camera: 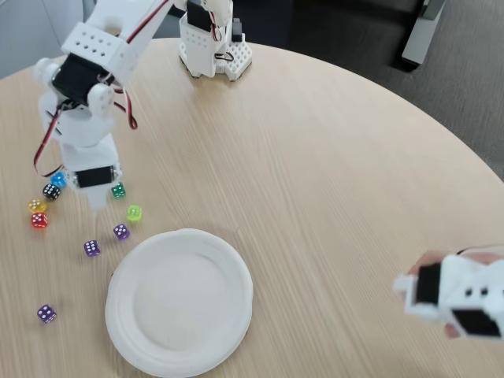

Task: Pick a purple dice and put it in the plate.

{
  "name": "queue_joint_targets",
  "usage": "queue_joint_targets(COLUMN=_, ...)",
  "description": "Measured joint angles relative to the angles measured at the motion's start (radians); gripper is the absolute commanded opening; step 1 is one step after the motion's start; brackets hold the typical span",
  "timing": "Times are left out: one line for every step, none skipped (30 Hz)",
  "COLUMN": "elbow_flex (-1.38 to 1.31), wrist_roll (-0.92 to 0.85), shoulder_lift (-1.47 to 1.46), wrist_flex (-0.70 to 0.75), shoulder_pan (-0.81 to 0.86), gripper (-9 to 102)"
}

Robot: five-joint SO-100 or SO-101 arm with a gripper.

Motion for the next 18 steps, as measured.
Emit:
queue_joint_targets(elbow_flex=0.000, wrist_roll=0.000, shoulder_lift=0.000, wrist_flex=0.000, shoulder_pan=0.000, gripper=8)
queue_joint_targets(elbow_flex=0.000, wrist_roll=0.000, shoulder_lift=0.000, wrist_flex=0.000, shoulder_pan=-0.002, gripper=9)
queue_joint_targets(elbow_flex=0.000, wrist_roll=0.005, shoulder_lift=0.000, wrist_flex=0.000, shoulder_pan=-0.011, gripper=9)
queue_joint_targets(elbow_flex=0.000, wrist_roll=0.012, shoulder_lift=0.000, wrist_flex=0.000, shoulder_pan=-0.032, gripper=9)
queue_joint_targets(elbow_flex=0.000, wrist_roll=0.017, shoulder_lift=0.000, wrist_flex=0.000, shoulder_pan=-0.058, gripper=9)
queue_joint_targets(elbow_flex=0.000, wrist_roll=0.026, shoulder_lift=0.000, wrist_flex=0.000, shoulder_pan=-0.084, gripper=9)
queue_joint_targets(elbow_flex=0.000, wrist_roll=0.037, shoulder_lift=0.000, wrist_flex=0.000, shoulder_pan=-0.109, gripper=9)
queue_joint_targets(elbow_flex=0.000, wrist_roll=0.048, shoulder_lift=0.000, wrist_flex=0.000, shoulder_pan=-0.133, gripper=9)
queue_joint_targets(elbow_flex=0.000, wrist_roll=0.052, shoulder_lift=0.000, wrist_flex=0.000, shoulder_pan=-0.167, gripper=9)
queue_joint_targets(elbow_flex=0.000, wrist_roll=0.058, shoulder_lift=0.000, wrist_flex=0.000, shoulder_pan=-0.183, gripper=9)
queue_joint_targets(elbow_flex=0.000, wrist_roll=0.061, shoulder_lift=0.000, wrist_flex=0.000, shoulder_pan=-0.196, gripper=9)
queue_joint_targets(elbow_flex=0.000, wrist_roll=0.063, shoulder_lift=0.000, wrist_flex=0.000, shoulder_pan=-0.204, gripper=10)
queue_joint_targets(elbow_flex=0.000, wrist_roll=0.064, shoulder_lift=0.000, wrist_flex=0.000, shoulder_pan=-0.207, gripper=10)
queue_joint_targets(elbow_flex=0.000, wrist_roll=0.066, shoulder_lift=0.000, wrist_flex=0.000, shoulder_pan=-0.207, gripper=11)
queue_joint_targets(elbow_flex=0.000, wrist_roll=0.066, shoulder_lift=0.000, wrist_flex=0.000, shoulder_pan=-0.209, gripper=11)
queue_joint_targets(elbow_flex=0.000, wrist_roll=0.066, shoulder_lift=0.000, wrist_flex=-0.002, shoulder_pan=-0.201, gripper=11)
queue_joint_targets(elbow_flex=0.000, wrist_roll=0.066, shoulder_lift=0.000, wrist_flex=-0.005, shoulder_pan=-0.195, gripper=11)
queue_joint_targets(elbow_flex=0.000, wrist_roll=0.069, shoulder_lift=0.000, wrist_flex=-0.006, shoulder_pan=-0.193, gripper=11)
